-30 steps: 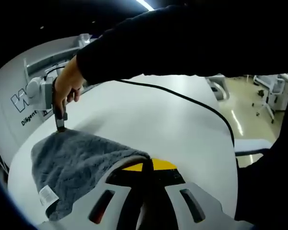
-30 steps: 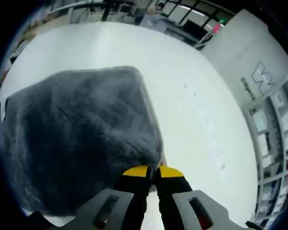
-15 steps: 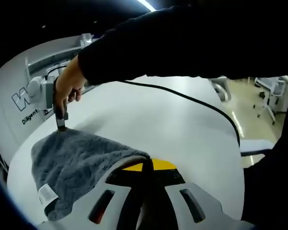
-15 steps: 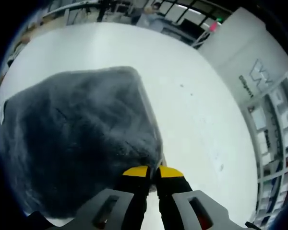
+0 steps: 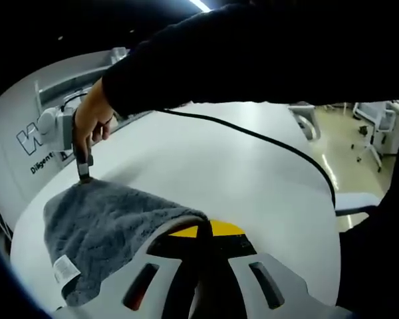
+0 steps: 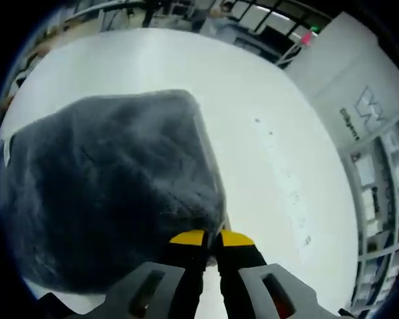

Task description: Open the folded towel by lifting each exposed corner and separating the folded layers until the towel lies flat within the target outline without major curled edges

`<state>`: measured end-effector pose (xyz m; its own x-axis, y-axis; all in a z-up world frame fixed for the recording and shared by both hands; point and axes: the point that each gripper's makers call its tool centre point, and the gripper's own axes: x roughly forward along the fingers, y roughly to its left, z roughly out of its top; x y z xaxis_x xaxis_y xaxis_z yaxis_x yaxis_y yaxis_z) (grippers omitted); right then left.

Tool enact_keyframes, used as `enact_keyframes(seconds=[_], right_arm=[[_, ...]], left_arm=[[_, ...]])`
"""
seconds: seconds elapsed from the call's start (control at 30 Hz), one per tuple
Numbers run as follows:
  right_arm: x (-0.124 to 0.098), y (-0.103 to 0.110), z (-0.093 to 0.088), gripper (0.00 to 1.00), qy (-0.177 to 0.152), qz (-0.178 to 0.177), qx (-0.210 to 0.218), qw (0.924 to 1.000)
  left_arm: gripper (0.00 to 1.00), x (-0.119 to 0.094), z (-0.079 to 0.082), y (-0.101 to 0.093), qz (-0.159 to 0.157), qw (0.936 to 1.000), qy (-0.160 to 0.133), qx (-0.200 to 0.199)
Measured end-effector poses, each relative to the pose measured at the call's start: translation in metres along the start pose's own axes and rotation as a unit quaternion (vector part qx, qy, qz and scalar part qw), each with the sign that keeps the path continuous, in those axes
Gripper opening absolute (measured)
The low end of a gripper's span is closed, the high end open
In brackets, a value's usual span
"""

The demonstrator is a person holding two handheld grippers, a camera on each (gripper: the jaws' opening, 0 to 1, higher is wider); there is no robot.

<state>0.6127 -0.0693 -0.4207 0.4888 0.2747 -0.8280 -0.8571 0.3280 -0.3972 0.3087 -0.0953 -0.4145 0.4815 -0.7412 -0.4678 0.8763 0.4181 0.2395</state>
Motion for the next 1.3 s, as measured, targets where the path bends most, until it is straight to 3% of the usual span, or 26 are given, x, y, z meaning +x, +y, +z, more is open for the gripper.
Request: enact_keyframes(seconds=[0.5, 0.73, 0.83, 1.13, 1.3], right_arm=[[0.001, 0.000, 0.001, 0.01, 0.000, 0.004, -0.009, 0.9999], [-0.001, -0.001, 0.002, 0.03, -0.012, -0.001, -0.015, 0.9998], [-0.001, -0.003, 0.003, 0.04, -0.017, -0.001, -0.014, 0.9998], [-0.008, -0.026, 0.003, 0.34, -0.036, -0.052, -0.011, 0.9980], [-0.014, -0.038, 0.003, 0.54, -0.048, -0.082, -0.009, 0.9954]], left_arm=[[0.03, 0.003, 0.001, 0.006, -0.007, 1.0000, 0.001, 0.002], [0.12, 0.004, 0.003, 0.005, -0.019, 0.9998, -0.010, 0.002], [0.23, 0.002, 0.004, 0.002, -0.028, 0.9995, -0.012, -0.010], [0.59, -0.009, 0.011, -0.004, -0.039, 0.9984, -0.027, -0.031], [0.71, -0.016, 0.016, -0.007, -0.037, 0.9982, -0.036, -0.032]])
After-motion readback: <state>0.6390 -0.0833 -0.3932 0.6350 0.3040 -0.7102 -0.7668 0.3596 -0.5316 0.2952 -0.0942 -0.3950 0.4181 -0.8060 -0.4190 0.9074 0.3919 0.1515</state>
